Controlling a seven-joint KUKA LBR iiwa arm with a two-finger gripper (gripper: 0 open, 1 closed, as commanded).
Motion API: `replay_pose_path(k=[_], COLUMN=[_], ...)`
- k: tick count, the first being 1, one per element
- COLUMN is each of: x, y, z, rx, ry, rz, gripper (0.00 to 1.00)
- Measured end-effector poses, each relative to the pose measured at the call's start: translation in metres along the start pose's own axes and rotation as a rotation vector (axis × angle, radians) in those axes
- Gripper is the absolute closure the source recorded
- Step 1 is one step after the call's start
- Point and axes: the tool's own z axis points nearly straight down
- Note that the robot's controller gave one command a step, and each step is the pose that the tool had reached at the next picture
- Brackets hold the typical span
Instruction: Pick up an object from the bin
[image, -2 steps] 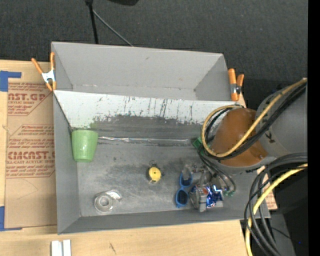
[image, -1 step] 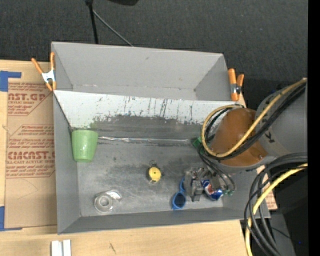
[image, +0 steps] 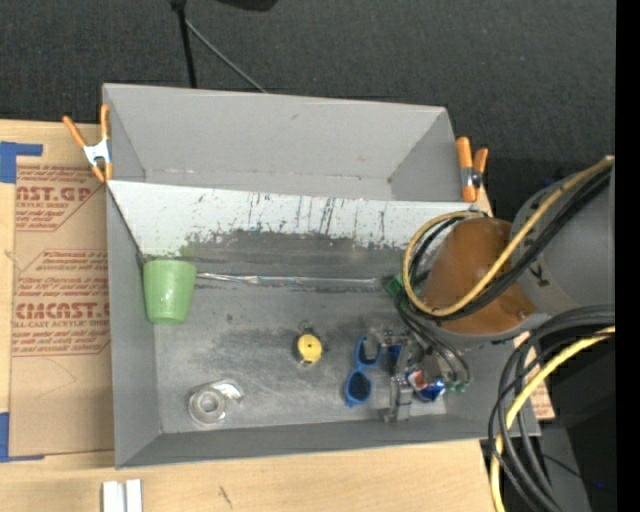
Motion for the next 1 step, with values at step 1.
replay_pose_path(k=[1], x=[-0.0002], y=[-0.0002], z=[-0.0001], rx=[0.001], ry=[-0.001], rz=[0.000], gripper=[1.00])
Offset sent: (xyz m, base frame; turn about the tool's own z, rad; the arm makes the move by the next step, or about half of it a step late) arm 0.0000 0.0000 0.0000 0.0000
